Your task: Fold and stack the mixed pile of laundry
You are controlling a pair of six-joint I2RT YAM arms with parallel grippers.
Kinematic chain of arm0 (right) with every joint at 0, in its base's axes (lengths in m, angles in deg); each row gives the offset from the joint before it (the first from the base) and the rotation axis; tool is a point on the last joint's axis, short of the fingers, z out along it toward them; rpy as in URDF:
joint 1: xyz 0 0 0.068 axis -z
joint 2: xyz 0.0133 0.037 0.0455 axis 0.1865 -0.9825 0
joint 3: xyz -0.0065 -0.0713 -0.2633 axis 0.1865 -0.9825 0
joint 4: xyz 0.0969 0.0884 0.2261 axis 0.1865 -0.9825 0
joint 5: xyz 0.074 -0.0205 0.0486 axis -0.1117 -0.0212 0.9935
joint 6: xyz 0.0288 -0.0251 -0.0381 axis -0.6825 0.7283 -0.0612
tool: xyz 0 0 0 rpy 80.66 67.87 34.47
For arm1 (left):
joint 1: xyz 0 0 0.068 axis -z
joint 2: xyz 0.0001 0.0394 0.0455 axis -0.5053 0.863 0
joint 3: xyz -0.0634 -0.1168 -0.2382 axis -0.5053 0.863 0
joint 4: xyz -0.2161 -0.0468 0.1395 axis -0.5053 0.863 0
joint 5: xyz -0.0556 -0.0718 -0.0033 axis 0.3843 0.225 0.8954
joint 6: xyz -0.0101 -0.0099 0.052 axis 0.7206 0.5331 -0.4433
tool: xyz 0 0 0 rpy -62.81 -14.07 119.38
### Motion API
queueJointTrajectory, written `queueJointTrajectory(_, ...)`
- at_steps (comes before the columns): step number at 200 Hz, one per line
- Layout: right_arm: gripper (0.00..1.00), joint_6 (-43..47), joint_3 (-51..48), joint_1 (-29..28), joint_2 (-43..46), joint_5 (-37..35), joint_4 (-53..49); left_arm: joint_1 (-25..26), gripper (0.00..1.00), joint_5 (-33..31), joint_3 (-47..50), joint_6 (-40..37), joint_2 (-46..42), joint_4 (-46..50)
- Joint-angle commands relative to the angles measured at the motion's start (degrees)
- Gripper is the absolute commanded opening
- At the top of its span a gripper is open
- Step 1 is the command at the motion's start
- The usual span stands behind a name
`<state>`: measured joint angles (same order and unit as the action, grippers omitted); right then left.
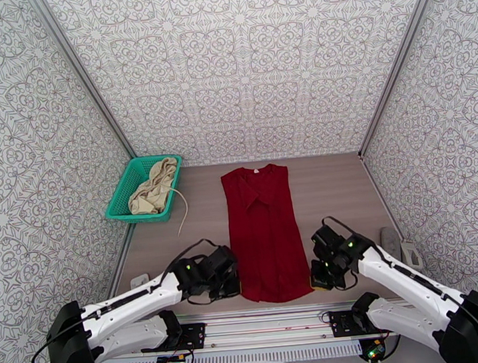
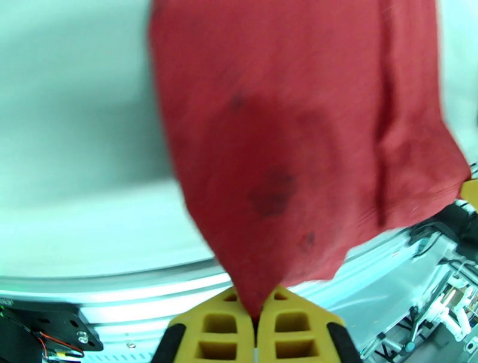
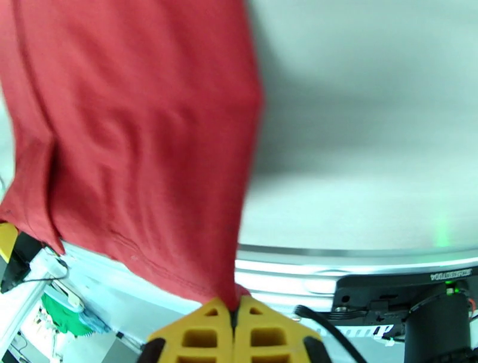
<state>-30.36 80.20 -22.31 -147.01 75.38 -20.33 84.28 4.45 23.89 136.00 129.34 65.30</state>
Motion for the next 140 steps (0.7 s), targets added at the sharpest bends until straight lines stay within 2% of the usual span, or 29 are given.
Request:
queueJointTrajectory(1,0.00,0.8,8.1,-0.3,-3.2,-6.6,-2.8,-3.5,0.00,-2.1,-5.3,-6.4,1.3,2.8)
queueJointTrajectory(28,0.00,4.0,15.9,1.4,-8.4,-10.6,-3.7,-10.0,0.00,-1.4,-11.3,-14.1,4.9,3.1)
queueJointTrajectory(72,0.00,8.5,27.7,6.6,-18.2,-11.2,1.8,-20.0,0.00,1.4,-18.6,-22.5,11.6,-1.8)
queueJointTrajectory(126,0.00,12.9,43.0,12.9,-33.6,-8.8,7.8,-27.5,0.00,3.9,-28.8,-28.5,24.4,-8.2)
queueJointTrajectory(140,0.00,13.6,46.7,14.0,-37.9,-8.0,8.7,-28.9,0.00,6.4,-31.2,-28.9,27.9,-10.5)
